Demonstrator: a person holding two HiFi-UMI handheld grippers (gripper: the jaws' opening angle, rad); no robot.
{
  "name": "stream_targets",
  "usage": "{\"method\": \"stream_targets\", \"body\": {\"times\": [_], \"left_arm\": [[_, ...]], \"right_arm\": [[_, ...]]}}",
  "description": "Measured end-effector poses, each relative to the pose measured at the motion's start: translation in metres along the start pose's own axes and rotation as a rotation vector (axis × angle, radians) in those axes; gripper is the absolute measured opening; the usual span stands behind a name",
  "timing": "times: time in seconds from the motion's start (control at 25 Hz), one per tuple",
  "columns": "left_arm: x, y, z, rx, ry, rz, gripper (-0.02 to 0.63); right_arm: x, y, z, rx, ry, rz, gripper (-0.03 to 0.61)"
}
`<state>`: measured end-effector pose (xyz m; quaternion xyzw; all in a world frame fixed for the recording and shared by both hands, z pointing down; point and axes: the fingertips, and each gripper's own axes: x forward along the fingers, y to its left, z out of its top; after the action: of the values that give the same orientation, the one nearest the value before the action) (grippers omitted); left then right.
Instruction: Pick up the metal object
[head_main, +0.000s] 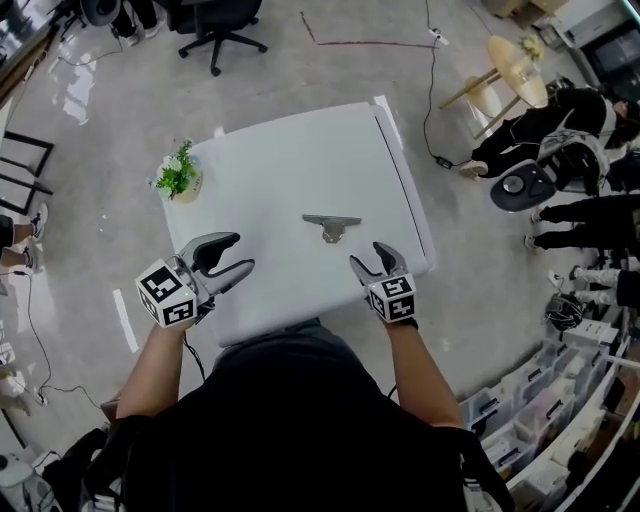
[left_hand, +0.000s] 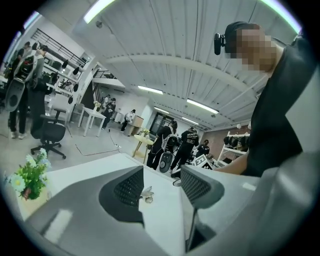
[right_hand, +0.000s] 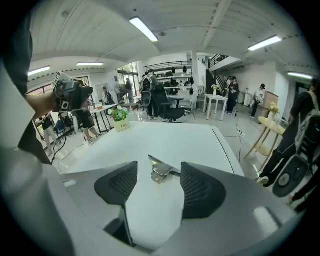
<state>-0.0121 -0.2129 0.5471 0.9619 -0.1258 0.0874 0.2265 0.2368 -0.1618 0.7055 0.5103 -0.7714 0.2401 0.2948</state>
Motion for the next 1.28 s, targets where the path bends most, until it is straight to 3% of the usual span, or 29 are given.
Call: {"method": "stream_targets", "body": {"times": [0.44,0.72,1.28], "left_arm": [[0.013,0.012,-0.009,-0.013,0.012,0.065,0.229],[0.020,0.025,-0.015,-0.046,0.018,0.089,0.229],[0.027,0.049,-0.019,-0.095,0.013,0.142,0.229]], "right_arm": [[0.042,0.000,-0.017,-0.201,0.125,0.066,0.278],[0.073,-0.003,-0.032,-0.410,0.209,0.086,0.276],[0.123,-0.010,-0.046,-0.547,0.309,0.127,0.256]]}}
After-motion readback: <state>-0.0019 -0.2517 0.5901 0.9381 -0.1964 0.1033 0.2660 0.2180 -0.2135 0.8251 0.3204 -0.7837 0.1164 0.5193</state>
